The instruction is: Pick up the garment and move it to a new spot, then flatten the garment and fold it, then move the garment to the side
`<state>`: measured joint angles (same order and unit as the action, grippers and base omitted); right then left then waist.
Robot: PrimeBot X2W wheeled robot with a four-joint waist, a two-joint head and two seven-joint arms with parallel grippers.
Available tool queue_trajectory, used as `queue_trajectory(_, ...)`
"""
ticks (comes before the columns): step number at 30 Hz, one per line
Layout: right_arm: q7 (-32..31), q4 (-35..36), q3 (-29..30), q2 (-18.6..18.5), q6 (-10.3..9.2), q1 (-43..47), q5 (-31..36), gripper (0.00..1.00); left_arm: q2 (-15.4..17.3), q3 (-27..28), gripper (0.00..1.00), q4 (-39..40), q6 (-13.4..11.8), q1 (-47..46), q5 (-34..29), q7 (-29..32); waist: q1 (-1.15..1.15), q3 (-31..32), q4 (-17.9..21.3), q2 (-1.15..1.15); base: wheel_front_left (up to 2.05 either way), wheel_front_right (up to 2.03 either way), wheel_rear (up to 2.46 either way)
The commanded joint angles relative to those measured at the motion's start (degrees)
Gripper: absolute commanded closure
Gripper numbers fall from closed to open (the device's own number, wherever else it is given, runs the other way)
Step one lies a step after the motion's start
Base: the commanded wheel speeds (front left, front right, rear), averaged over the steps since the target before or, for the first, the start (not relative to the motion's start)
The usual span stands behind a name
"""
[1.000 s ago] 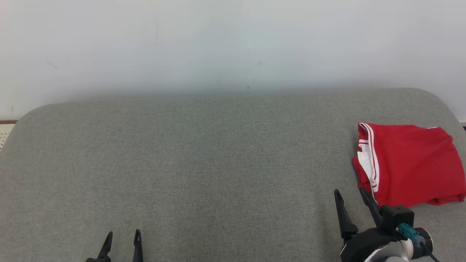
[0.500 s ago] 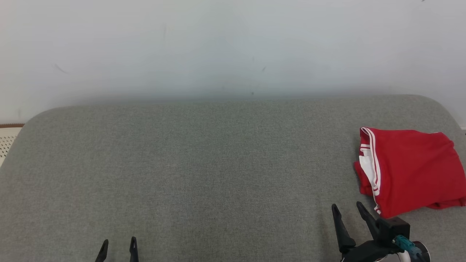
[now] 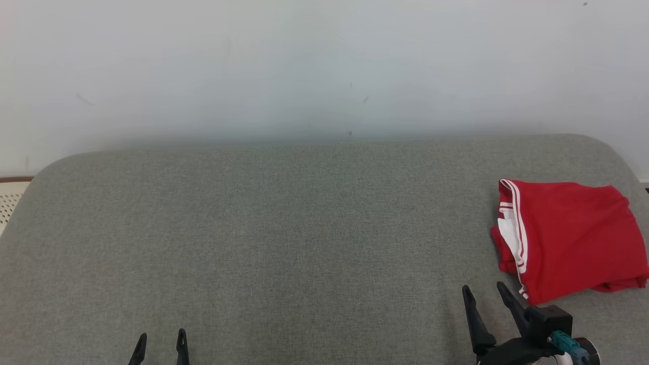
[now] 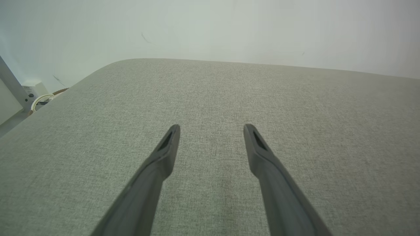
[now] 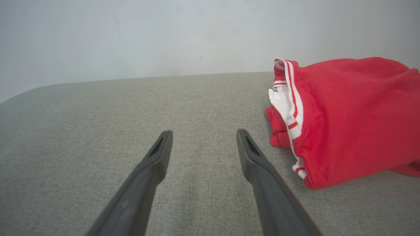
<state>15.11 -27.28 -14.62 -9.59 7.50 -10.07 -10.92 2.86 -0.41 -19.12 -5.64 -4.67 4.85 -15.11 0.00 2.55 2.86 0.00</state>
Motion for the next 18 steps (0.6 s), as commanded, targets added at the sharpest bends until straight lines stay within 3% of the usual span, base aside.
queue_trajectory(1,0.0,0.4,0.12,0.21,-0.04,0.49,0.55,0.0,0.09,0.3,0.0,0.19,0.36,0.97,0.5,-0.03,0.0,0.05,0.05,0.0,0.0,0.0,0.0)
queue_trajectory(18,0.0,3.79,1.77,1.29,-0.04,2.65,3.54,0.0,0.09,0.94,0.0,0.2,1.21,1.24,0.46,-0.03,0.0,0.04,0.57,0.0,0.0,0.0,0.0)
